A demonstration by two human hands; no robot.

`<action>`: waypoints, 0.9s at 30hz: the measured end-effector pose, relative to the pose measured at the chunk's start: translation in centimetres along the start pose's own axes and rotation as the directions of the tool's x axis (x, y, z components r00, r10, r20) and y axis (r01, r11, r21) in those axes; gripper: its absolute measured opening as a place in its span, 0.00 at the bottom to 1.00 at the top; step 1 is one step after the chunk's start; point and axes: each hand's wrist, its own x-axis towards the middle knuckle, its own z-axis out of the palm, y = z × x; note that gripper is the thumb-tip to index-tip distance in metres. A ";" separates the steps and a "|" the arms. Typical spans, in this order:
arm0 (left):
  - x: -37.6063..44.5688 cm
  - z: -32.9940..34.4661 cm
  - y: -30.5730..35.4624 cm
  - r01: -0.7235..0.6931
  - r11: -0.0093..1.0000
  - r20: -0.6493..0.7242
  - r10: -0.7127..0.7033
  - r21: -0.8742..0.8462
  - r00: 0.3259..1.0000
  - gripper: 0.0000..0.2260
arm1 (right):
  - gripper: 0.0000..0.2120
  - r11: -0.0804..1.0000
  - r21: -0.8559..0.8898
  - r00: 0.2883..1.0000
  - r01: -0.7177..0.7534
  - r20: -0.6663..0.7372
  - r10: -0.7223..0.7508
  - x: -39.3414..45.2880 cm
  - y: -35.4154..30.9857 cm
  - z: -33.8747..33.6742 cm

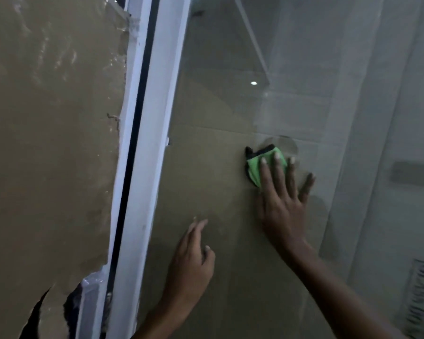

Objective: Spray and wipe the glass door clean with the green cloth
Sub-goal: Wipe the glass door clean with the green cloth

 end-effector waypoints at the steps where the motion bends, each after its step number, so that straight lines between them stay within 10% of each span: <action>1: 0.0 1.0 0.5 0.001 1.000 0.028 -0.001 0.008 1.000 0.25 | 0.31 0.999 -0.011 0.999 -0.047 -0.012 0.047 -1.1 1.0 -0.2; 4: -0.1 1.8 0.4 0.012 0.998 0.050 -0.015 0.068 0.999 0.26 | 0.31 0.988 0.011 0.988 0.152 0.025 -0.152 -6.4 1.7 0.6; 9: -0.3 2.1 0.3 0.012 0.996 0.055 -0.017 0.089 0.998 0.24 | 0.31 0.717 0.022 0.694 0.697 0.235 -0.681 -12.8 5.9 -0.5; 15: -2.5 5.0 4.5 -0.068 0.989 0.047 0.062 0.132 0.997 0.26 | 0.28 0.989 -0.069 0.991 0.130 0.031 -0.128 -8.1 14.1 -4.3; 18: -2.9 6.9 6.0 -0.073 0.990 0.065 0.065 0.122 0.996 0.26 | 0.30 0.982 -0.048 0.982 -0.181 -0.062 0.178 -9.0 16.9 -5.2; 22: -3.0 8.1 6.2 -0.073 0.975 0.083 0.056 0.210 0.995 0.27 | 0.38 0.998 -0.051 0.995 0.046 0.087 -0.041 -15.2 16.0 -4.7; 27: -3.9 9.5 8.3 0.011 0.964 0.047 -0.025 0.264 0.999 0.28 | 0.37 0.884 -0.042 0.841 0.466 0.332 -0.428 -21.1 17.6 -5.9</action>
